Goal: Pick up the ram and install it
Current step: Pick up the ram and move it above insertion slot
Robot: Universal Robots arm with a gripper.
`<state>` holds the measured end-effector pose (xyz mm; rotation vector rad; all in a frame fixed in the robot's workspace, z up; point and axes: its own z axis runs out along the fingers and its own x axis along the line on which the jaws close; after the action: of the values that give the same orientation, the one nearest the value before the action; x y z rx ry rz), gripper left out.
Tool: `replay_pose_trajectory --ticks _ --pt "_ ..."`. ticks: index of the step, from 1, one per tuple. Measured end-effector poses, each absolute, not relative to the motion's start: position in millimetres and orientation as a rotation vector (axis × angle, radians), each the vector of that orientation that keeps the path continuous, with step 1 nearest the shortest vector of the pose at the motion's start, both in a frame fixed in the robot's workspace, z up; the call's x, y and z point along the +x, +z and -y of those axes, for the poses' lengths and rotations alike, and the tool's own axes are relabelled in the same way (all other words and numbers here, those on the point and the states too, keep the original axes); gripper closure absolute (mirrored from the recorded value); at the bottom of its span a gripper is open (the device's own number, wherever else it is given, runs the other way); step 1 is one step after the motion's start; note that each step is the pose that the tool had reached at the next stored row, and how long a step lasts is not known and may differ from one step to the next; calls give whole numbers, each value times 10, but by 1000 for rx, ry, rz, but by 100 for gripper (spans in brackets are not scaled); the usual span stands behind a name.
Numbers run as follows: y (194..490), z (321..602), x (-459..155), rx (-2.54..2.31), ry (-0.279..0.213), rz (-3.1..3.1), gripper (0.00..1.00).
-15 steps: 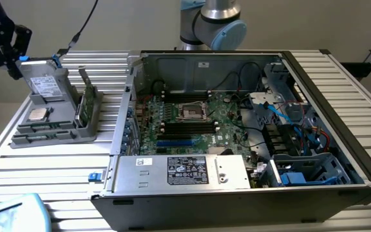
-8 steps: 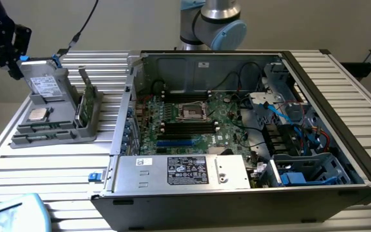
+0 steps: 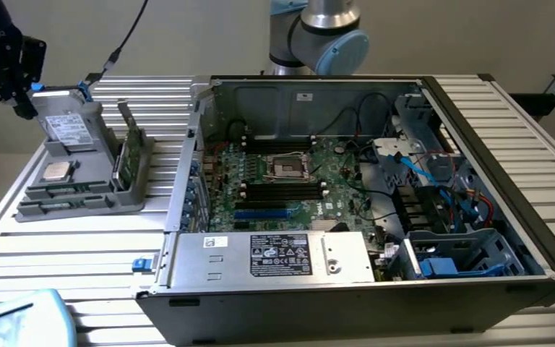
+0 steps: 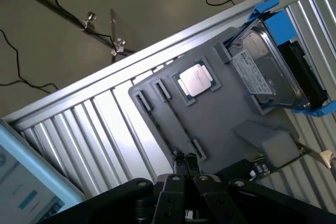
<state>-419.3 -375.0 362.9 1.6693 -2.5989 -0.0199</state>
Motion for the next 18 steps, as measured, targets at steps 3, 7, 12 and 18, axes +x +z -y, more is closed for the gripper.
replay_pose_trajectory --ticks 3,7,12,18 --pt "3629 3750 -4184 1736 -18 2555 89" --pt "3627 3750 -4175 1825 -17 2492 89" --pt "3621 3750 -4168 1937 -17 2407 89" --pt "3612 3750 -4160 2066 -17 2299 89"
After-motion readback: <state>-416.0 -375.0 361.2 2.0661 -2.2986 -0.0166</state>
